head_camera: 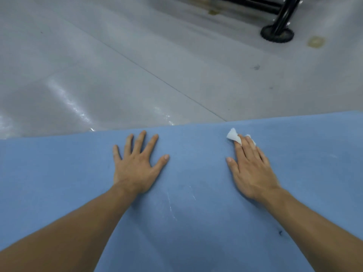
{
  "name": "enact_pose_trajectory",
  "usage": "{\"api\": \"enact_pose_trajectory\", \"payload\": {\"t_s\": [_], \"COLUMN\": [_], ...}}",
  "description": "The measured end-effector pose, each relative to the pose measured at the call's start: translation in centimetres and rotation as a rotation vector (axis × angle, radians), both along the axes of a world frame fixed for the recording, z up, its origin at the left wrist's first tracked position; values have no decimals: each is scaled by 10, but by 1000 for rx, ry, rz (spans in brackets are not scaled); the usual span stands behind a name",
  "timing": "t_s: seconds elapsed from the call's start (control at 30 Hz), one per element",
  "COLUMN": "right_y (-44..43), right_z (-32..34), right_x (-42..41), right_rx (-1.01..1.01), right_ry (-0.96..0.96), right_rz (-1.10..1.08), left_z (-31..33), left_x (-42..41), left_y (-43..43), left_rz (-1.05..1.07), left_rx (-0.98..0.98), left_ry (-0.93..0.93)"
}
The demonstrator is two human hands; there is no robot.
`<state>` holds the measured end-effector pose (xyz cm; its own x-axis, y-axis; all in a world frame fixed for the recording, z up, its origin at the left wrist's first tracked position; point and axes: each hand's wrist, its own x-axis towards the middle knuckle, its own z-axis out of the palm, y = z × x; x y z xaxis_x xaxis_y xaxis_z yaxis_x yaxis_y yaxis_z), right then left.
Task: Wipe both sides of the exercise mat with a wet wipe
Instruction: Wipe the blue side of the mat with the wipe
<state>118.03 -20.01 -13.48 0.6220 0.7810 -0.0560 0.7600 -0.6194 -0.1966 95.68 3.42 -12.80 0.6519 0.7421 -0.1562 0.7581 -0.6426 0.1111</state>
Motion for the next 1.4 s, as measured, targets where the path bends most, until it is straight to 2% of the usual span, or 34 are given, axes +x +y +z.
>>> {"api": "enact_pose_trajectory", "payload": {"t_s": [0.13,0.3,0.4,0.5,0.67,0.83,0.93,1.03,1.13,1.23,1.4], "right_y": [20,86,113,116,77,68,93,120,122,101,50], "right_z": [6,18,22,17,9,11,12,15,20,17,15], "right_x": [-15,-54,-55,-43,-4,10,-15,-59,-79,-50,25], "right_rx": [27,-3,-43,-74,-31,80,78,38,-24,-44,-49], "right_ry": [72,149,133,55,-44,22,128,166,100,9,-58], "right_rz": [-3,334,429,361,83,-152,-93,178,353,316,44], "left_z": [-1,0,-1,-3,-2,0,-2,-2,-1,0,0], "left_x": [2,5,6,6,5,4,3,4,4,4,3], "left_y": [0,3,5,6,5,5,5,6,6,6,6], "left_rz": [7,85,115,116,106,102,100,105,102,100,101], "left_rx": [10,-11,2,-4,-14,-18,-12,-10,-14,-15,-19], "left_ry": [-18,-76,-93,-87,-77,-68,-63,-73,-80,-83,-74]}}
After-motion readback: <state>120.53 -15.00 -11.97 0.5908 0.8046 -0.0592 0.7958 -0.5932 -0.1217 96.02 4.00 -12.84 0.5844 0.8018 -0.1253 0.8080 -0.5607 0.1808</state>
